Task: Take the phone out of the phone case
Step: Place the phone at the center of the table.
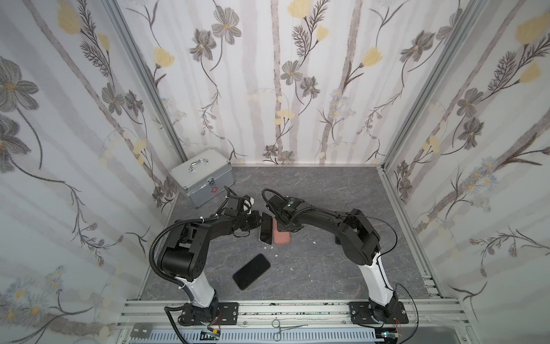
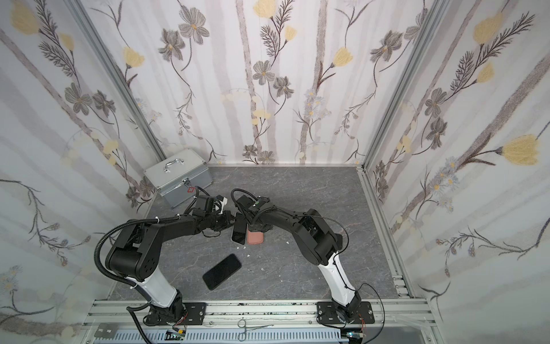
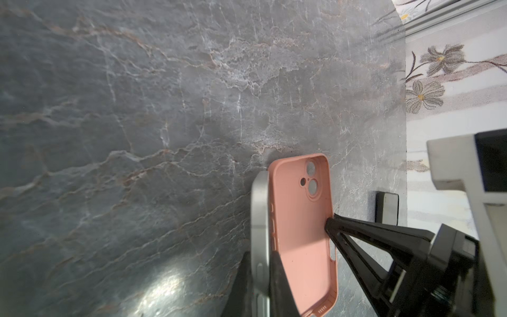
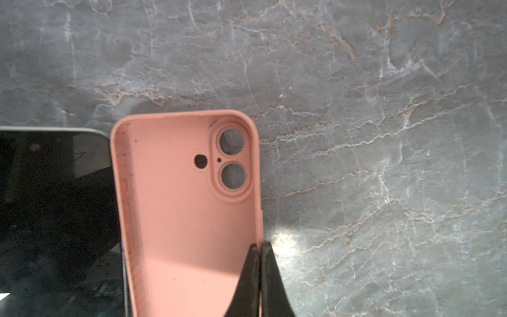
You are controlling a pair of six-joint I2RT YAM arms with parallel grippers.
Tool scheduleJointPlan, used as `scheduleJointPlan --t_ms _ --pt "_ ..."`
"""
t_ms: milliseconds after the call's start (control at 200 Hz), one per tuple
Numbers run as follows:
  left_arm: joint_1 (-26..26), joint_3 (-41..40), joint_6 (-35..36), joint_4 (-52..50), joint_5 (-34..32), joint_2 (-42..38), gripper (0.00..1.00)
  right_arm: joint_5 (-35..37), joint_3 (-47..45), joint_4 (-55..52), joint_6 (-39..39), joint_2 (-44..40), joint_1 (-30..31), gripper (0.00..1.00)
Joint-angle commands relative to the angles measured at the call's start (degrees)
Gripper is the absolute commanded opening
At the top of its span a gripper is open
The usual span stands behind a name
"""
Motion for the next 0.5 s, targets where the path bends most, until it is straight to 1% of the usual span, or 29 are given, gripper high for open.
scheduleJointPlan --t_ms 0,170,355,495 --pt "0.2 -0.1 0.6 -2.1 -3.8 0.9 0.06 -1.6 0.9 2.3 0.7 0.5 0.4 0.0" --pt "0.2 -0.3 0.5 -2.1 -4.0 1.5 0.14 -1.6 1.0 2.4 0.6 0.7 0.4 0.0" --pt "0.3 -0.8 0.2 -2.1 -4.3 1.9 0.27 -1.5 1.0 2.4 0.3 1.0 0.4 0.0" --pt "0.6 -1.0 0.2 -2.1 -4.5 2.1 0.33 -1.2 1.0 2.3 0.1 1.2 0.4 0.0"
